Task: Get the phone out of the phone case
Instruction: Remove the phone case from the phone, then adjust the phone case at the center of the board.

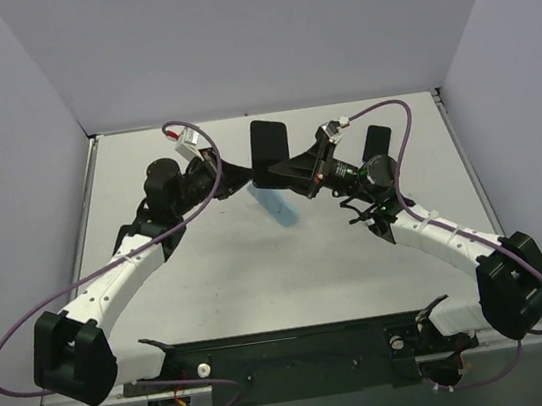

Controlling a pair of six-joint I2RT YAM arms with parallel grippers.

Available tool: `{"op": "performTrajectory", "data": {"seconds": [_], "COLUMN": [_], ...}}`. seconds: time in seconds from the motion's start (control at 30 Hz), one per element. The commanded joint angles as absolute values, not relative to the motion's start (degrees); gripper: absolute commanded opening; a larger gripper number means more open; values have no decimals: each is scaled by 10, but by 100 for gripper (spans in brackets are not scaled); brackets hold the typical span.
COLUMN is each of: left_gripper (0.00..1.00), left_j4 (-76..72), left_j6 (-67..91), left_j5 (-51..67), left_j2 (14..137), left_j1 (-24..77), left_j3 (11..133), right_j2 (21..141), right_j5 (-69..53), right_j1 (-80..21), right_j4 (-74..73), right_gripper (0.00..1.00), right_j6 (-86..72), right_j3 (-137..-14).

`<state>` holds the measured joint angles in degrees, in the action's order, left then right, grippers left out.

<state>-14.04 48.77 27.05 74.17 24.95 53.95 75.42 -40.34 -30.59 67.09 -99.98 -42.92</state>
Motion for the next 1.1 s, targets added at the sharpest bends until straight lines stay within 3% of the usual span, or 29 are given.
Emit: {"op": "performTrajectory", "data": {"seconds": [0.0, 0.1, 0.17, 0.2, 0.23, 0.27, 0.3, 0.47, 0.67, 0.73, 1.07], "left_gripper": [0, 0, 11, 34, 48, 82, 85, 87, 81, 76, 80], "left_j4": [-141, -65, -1, 24, 21, 15, 19, 39, -126, -142, -1], "left_j6": [475, 469, 469, 472, 482, 488, 499, 536, 741, 812, 951], "left_j5": [216, 178, 128, 100, 86, 75, 41, -22, 57, 52, -124], "left_j2": [742, 759, 766, 764, 761, 759, 759, 801, 935, 993, 1193], "left_j1": [244, 244, 243, 245, 246, 253, 256, 266, 265, 274, 322], "left_j3": [578, 602, 613, 600, 573, 561, 544, 524, 532, 558, 798], "right_j2": [731, 720, 691, 662, 647, 616, 604, 545, 528, 522, 479], "right_j5": [-406, -406, -408, -405, -388, -371, -317, -164, -34, -26, -23], "right_j1": [-307, -289, -279, -277, -273, -273, -273, -251, -222, -216, -200], "right_j4": [753, 699, 585, 517, 378, 278, 119, -95, -213, -225, -243], "right_gripper": [0, 0, 0, 0, 0, 0, 0, 0, 0, 0, 0], "right_j6": [-984, -948, -868, -820, -715, -659, -555, -416, -340, -324, -309], "right_j3": [-453, -440, -439, -444, -461, -474, -509, -552, -559, -561, -560]}}
